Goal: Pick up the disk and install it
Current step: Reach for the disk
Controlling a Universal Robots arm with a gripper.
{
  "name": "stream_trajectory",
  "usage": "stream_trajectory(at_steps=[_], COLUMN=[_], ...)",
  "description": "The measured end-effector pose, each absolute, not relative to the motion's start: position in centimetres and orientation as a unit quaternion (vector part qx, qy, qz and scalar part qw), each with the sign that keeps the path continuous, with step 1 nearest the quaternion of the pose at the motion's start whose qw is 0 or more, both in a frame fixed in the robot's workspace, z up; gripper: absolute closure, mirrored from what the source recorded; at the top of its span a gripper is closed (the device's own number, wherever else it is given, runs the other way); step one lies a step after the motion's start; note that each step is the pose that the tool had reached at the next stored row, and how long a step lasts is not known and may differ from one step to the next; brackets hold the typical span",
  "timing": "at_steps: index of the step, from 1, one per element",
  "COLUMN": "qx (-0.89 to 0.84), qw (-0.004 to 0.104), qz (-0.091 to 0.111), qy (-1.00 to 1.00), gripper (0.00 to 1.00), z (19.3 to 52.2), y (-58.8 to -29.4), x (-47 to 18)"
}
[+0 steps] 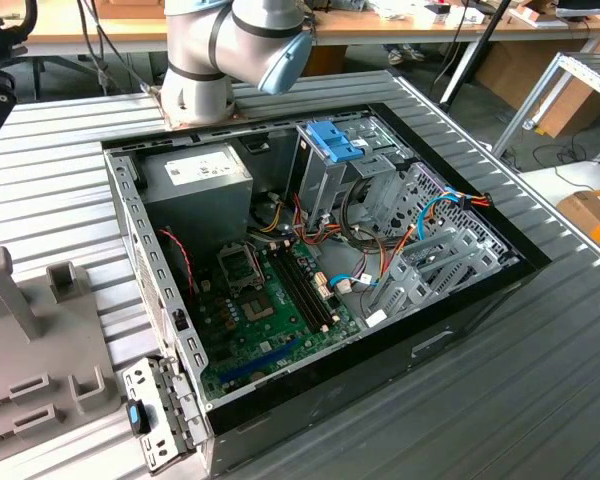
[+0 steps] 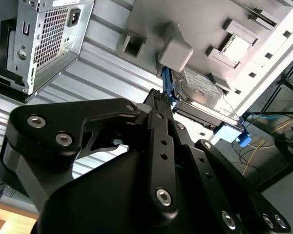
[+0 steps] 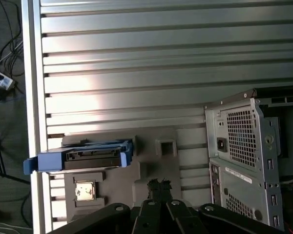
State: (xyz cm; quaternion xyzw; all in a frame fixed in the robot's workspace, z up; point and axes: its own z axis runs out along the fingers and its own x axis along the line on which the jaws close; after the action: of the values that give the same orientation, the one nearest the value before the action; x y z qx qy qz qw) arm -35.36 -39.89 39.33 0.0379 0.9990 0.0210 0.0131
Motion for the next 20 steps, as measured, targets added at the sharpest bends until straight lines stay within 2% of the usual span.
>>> stream_trajectory(at_steps=[20], qx=[0.038], qw=[0.013], qz=[0.021], qy=[0.999], gripper=[0.89], z=[39.3], y=[-39.9], x=[-40.5])
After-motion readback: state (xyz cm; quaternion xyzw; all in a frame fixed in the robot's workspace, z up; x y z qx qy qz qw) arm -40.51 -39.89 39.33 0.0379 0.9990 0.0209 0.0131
